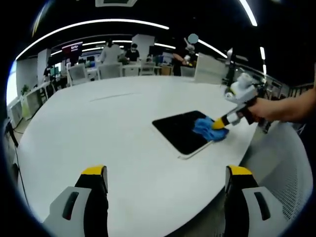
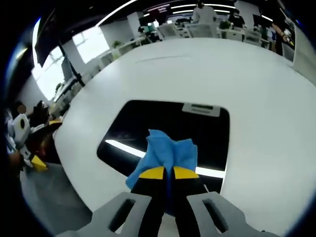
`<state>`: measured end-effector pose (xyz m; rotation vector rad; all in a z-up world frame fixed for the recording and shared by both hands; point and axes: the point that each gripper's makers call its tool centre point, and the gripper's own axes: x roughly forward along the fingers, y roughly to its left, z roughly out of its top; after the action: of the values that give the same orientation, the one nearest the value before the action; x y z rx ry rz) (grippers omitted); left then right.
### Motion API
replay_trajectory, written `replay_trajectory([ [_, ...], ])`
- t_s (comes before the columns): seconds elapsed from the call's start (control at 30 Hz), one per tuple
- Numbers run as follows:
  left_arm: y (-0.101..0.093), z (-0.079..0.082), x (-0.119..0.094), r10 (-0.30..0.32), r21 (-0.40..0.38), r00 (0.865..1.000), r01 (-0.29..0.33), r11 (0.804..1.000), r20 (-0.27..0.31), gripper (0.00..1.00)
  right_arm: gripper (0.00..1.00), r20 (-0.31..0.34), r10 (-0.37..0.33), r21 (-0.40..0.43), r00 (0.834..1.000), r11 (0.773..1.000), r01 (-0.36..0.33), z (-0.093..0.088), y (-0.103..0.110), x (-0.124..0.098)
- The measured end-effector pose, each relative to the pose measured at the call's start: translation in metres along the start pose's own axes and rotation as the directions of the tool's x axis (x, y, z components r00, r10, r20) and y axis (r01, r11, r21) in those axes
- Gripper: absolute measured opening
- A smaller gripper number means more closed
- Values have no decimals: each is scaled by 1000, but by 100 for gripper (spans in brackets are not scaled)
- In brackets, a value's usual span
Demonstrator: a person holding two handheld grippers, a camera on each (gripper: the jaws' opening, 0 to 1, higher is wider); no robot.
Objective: Wipe the mirror surface with the cleaning cloth until all visible marks leave the cleaned area.
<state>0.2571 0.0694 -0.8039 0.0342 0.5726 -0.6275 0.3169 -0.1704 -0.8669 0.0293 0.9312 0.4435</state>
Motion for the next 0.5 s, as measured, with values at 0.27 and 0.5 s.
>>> replay_trajectory([
  [0.27,-2,0,0,-9,-5,1000,9,1000,2,99,0,-30,6,-10,1000,1000,-6,-10,4,-5],
  [0.5,-2,-2,1,-10,3,1000,10,1000,-15,99,0,-40,16,8,999,1000,-16,-14,7,-8],
])
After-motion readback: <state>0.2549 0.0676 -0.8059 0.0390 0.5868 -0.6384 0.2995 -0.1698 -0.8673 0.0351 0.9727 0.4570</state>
